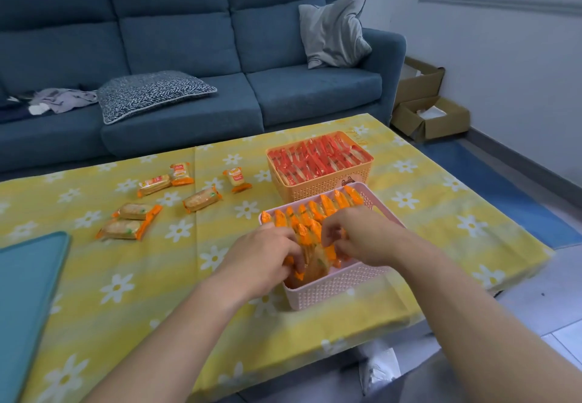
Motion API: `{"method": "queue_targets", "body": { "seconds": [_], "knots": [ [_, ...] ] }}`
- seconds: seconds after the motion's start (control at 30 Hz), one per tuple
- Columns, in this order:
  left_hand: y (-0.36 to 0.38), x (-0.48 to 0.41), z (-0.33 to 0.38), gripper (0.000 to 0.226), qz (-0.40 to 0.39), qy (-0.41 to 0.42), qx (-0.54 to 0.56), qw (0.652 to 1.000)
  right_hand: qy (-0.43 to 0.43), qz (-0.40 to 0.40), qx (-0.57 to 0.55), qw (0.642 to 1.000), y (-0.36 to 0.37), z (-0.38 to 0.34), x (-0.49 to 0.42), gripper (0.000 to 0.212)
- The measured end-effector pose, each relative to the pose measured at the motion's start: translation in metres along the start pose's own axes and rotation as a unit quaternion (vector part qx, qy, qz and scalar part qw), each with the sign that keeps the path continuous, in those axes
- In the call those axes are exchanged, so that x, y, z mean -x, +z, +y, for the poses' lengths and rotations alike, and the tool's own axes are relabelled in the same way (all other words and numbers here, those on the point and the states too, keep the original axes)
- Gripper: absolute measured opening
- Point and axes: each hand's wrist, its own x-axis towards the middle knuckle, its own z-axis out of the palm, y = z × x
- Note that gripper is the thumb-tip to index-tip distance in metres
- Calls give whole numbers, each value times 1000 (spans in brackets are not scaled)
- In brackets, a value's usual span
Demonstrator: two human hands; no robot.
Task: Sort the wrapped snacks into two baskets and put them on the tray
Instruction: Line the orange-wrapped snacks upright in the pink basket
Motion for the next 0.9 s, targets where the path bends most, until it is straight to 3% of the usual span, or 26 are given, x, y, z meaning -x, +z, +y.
{"method": "queue_targets", "body": {
  "seconds": [0.17, 0.27, 0.37, 0.5, 0.6, 0.73, 0.9],
  "knots": [
    [2, 4, -4, 24, -4, -16, 43, 999, -27, 15, -12, 999, 27, -25, -11, 31],
    [3, 7, -8, 38, -7, -55, 152, 987, -5, -24, -23, 999, 31, -29, -11, 38],
    [1, 13, -13, 43, 54, -98, 258, 960, 31, -39, -30, 998, 22, -31, -11, 45],
    [-10, 27, -30, 44, 128, -123, 317, 932, 48, 36, -53, 997, 8, -51, -19, 36],
    [-19, 45, -56, 43, 113, -150, 312, 931, 18, 65, -139, 988, 18, -85, -33, 26],
    [-20, 79, -107, 49, 124, -206, 277, 930, -26, 33, -174, 984, 57, -140, -68, 24],
    [-12, 91, -192, 52, 68, -321, 118, 937, -1, -2, -141, 990, 88, -164, -139, 29]
  ]
}}
